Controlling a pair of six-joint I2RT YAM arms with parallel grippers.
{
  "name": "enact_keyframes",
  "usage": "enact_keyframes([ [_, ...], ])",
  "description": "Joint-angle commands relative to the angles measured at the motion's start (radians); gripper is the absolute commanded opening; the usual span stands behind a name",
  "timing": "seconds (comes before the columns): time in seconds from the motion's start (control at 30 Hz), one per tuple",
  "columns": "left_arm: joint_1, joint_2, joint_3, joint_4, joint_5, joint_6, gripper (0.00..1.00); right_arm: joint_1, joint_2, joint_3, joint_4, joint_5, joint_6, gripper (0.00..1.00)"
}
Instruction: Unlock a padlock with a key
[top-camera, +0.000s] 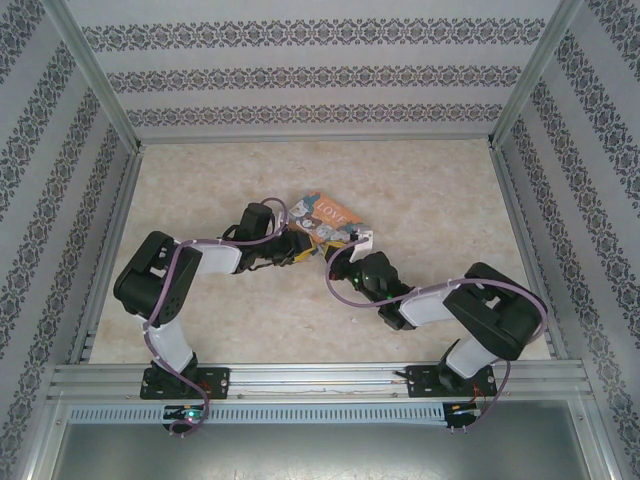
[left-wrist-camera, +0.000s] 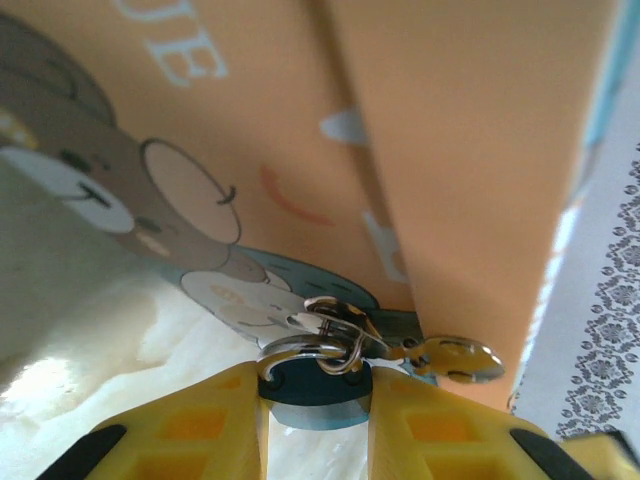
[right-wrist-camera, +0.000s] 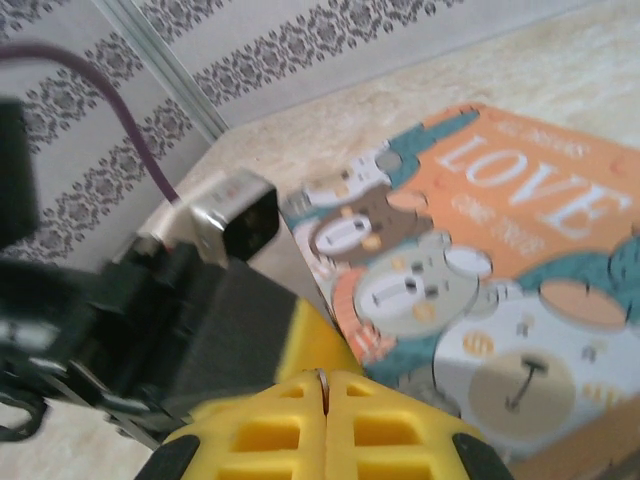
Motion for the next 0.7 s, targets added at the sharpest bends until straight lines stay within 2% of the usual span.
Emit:
enact_keyframes([
  [0.0,0.006,0.018,-0.004,0.028,0.003,0.045,0.27,-0.015,-0.059,-0.001,-0.030,0.024,-0.027,0.00],
  [0.2,0.006,0.049,-0.003,0.035,0.003,0.056,0.28,-0.032,-0.116,-0.015,-0.080,0.005,-0.033,0.00],
  [0.4,0.018,0.020,-0.027,0.039,-0.017,0.061,0.41,-0.044,-0.150,-0.014,-0.109,-0.035,-0.003,0.00],
  [0.67,0.076,-0.232,-0.130,0.021,-0.099,0.072,0.51,-0.066,-0.195,0.011,-0.086,-0.049,0.094,0.00],
])
